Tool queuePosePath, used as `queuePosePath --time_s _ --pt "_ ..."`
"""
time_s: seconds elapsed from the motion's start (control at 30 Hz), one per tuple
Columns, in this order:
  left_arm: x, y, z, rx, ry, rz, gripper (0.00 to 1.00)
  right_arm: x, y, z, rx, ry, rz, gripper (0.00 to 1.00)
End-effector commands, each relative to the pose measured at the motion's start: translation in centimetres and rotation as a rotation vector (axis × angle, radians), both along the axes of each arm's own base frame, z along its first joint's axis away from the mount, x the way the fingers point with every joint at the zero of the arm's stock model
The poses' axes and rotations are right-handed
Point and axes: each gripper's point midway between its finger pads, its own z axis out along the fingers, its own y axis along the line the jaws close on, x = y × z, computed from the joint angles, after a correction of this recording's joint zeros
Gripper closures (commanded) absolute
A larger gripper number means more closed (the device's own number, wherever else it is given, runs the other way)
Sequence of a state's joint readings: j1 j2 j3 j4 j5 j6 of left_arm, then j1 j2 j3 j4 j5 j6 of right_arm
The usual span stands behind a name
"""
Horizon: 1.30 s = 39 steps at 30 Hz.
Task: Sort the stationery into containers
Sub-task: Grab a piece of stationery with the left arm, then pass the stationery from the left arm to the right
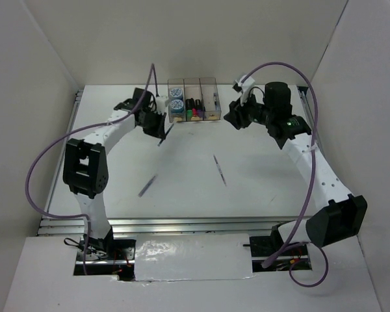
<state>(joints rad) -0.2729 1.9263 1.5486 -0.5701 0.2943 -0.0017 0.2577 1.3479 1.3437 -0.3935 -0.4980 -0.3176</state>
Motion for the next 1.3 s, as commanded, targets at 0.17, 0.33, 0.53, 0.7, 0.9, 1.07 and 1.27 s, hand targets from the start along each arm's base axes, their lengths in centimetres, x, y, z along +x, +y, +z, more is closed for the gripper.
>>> queuePosePath --time_s 0.17,0.33,0.53,0.7,0.9,1.07,1.27 --pt "-9.9 -6.3 11.5 -0.450 0.090 -0.430 1.00 -7.3 3.8 4.5 -0.232 -0.383 0.438 0.46" --pt "-16.2 -6.5 10.9 -0.445 0.139 -0.492 1.00 -12.9 4.8 2.7 -0.321 -0.431 0.626 0.48" --pt "-20.4 -6.8 11.4 -0.412 0.155 -0.546 1.00 -17.6 6.2 -1.4 -0.415 -0.468 0.780 0.52" --pt "-24.1 -7.2 10.4 -0.387 0.229 -0.613 1.00 -19.9 7.9 -5.6 -0.486 -0.417 0.845 0.52" --pt "-26.7 -6.7 8.6 -0.403 0.360 -0.628 1.00 -20.6 9.5 -6.7 -0.505 -0.454 0.859 0.49" --pt "-27.2 -6.9 8.7 -0.411 0.374 -0.647 1.00 -20.7 9.8 -7.9 -0.543 -0.441 0.877 0.47" --pt "-27.3 -7.1 8.7 -0.426 0.405 -0.650 1.00 -21.5 10.6 -8.9 -0.557 -0.457 0.918 0.47"
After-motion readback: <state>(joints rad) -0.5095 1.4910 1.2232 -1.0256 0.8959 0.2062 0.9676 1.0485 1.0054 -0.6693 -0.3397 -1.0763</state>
